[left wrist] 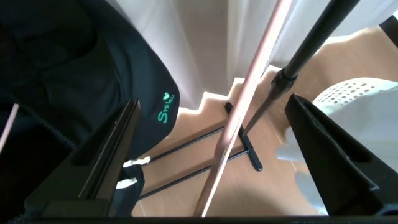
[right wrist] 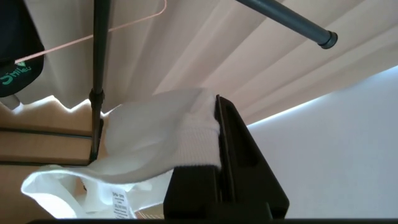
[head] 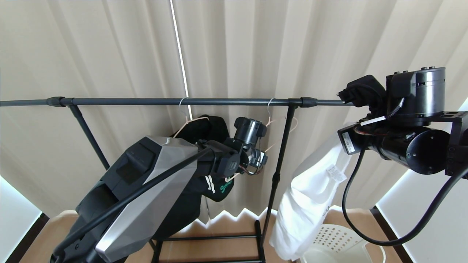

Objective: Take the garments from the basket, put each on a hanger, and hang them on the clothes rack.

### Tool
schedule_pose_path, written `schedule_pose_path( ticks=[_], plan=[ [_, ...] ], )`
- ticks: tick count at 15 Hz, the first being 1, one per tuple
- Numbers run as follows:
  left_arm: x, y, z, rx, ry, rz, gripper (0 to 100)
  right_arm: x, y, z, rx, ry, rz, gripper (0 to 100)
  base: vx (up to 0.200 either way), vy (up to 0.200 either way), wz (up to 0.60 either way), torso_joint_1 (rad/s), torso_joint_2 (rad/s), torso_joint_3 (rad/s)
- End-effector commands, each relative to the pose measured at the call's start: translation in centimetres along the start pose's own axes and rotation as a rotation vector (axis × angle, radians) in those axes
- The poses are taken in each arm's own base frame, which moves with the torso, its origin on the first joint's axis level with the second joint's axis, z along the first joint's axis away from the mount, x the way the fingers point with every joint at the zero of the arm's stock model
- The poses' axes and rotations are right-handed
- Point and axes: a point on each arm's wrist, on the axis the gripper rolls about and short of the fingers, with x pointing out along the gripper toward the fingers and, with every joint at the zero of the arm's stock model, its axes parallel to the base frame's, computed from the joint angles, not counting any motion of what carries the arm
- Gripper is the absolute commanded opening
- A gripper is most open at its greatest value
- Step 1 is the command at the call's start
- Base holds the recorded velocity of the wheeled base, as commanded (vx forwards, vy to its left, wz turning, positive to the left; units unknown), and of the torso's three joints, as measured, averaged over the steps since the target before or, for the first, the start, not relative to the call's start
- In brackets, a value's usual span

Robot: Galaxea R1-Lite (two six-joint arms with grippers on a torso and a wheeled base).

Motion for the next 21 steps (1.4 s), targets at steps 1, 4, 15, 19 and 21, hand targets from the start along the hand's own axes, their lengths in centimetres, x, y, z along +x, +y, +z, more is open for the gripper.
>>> schedule_pose_path(
  ticks=[1, 4, 15, 19, 21],
  plan=[
    [0.35, -0.01, -0.38, 0.002, 0.009, 0.001, 100, 0.09, 0.08, -0.03, -0.003, 0.002, 0.0, 0, 0.0, 0.0, 0.0, 0.0, 0.0, 0.0],
    [0.66, 0.05, -0.65, 0.0, 0.014, 0.003, 100, 0.05, 0.05, -0.01, -0.002, 0.001, 0.0, 0, 0.0, 0.0, 0.0, 0.0, 0.0, 0.0],
    [0.61, 0.08, -0.39, -0.015, -0.007, 0.01, 0, 0.09, 0.08, -0.03, -0.003, 0.002, 0.0, 0, 0.0, 0.0, 0.0, 0.0, 0.0, 0.0],
    [0.56, 0.11, -0.31, -0.026, -0.01, 0.014, 0, 0.09, 0.08, -0.03, -0.003, 0.002, 0.0, 0, 0.0, 0.0, 0.0, 0.0, 0.0, 0.0],
    [0.3, 0.21, -0.01, -0.044, -0.017, 0.014, 0, 0.09, 0.08, -0.03, -0.003, 0.002, 0.0, 0, 0.0, 0.0, 0.0, 0.0, 0.0, 0.0]
  ],
)
